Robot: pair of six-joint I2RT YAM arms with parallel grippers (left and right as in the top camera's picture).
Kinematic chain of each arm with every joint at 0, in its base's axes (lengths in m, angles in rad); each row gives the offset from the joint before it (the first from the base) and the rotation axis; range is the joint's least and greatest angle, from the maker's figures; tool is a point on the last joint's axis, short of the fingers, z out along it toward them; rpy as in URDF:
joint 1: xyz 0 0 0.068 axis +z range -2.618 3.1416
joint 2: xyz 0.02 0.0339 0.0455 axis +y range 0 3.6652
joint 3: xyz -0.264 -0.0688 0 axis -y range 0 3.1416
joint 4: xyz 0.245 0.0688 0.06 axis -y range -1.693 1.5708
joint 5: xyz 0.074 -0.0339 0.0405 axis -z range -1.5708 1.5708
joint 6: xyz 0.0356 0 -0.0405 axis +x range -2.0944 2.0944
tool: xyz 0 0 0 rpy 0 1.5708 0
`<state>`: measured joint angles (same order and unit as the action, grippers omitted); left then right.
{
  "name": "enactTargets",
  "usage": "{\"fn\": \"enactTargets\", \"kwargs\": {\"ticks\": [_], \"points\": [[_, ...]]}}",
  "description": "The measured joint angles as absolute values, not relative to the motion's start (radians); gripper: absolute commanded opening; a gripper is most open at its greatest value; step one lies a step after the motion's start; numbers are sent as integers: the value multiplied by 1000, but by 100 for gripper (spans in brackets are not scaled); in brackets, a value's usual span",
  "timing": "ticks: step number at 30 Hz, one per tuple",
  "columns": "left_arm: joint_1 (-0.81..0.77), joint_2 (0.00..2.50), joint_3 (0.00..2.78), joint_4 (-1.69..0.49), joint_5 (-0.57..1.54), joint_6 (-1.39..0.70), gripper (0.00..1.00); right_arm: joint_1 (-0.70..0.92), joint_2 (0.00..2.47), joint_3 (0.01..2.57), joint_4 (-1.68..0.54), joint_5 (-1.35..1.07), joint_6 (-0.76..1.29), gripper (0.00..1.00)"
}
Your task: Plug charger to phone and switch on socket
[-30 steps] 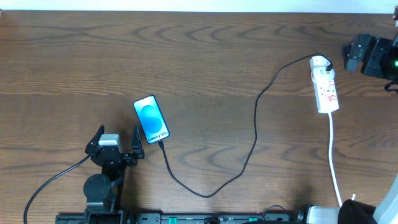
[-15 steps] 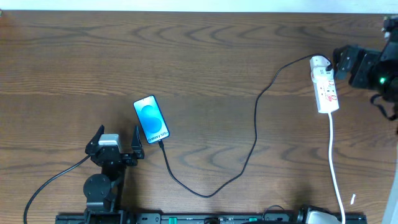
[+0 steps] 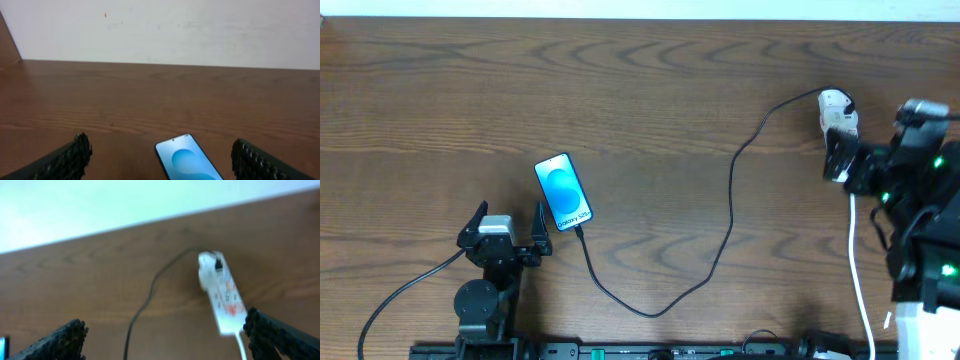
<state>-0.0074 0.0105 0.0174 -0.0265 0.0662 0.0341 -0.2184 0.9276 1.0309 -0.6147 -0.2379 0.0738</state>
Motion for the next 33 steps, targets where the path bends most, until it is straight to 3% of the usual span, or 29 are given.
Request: {"fn": "enactTargets", "kwargs": {"ticks": [20,33], "points": [[-7,10,17,-27,68,34,91,-218,506,375,-93,-240,213,99],[-7,10,17,-27,68,34,91,-197,289,125,15,-239,261,99]]}}
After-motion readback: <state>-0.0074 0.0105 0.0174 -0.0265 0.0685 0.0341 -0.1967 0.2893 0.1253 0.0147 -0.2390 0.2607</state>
